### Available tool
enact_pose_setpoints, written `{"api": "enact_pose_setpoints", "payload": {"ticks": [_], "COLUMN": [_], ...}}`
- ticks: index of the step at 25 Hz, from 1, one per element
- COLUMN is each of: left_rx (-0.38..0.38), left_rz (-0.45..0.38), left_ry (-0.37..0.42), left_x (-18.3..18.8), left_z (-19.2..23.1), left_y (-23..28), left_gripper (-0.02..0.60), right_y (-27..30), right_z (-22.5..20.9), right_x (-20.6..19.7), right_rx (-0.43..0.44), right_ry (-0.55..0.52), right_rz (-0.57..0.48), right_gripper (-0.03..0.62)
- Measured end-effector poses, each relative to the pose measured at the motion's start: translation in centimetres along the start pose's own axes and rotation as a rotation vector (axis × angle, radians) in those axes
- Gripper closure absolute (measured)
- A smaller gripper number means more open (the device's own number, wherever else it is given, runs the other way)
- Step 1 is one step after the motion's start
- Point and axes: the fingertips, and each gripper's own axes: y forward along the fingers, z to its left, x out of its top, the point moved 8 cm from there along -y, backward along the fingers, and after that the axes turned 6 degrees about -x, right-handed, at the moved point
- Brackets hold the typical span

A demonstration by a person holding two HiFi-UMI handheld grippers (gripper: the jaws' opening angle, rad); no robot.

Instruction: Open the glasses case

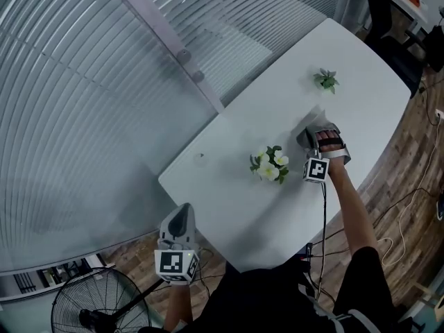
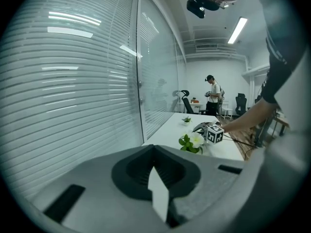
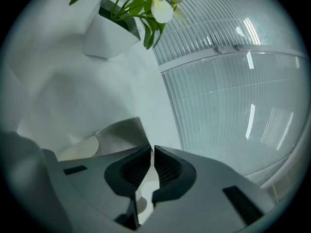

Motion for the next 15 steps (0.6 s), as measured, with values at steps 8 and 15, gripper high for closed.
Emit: {"api": "enact_pose_setpoints", "payload": {"ticks": [8,15], "left_rx": [0.004,0.017], "left_rz": [-0.001,-0.018], "left_ry": [-0.002,0.0], "left_x": [0.0,0.3], "left_z": [-0.4,0.5], "left_y": [-0.6,-0.9], "left_gripper": [0.586,0.586], "right_y": [0.3,-0.8], "right_z": [0.0,-1.7], "right_x": [0.5,0.8], "right_rx": [0.021,-0.011], "right_ry": [-0.007,0.046], "right_rz": [-0.004,-0.008], "right_gripper": [0.559,0.559]}}
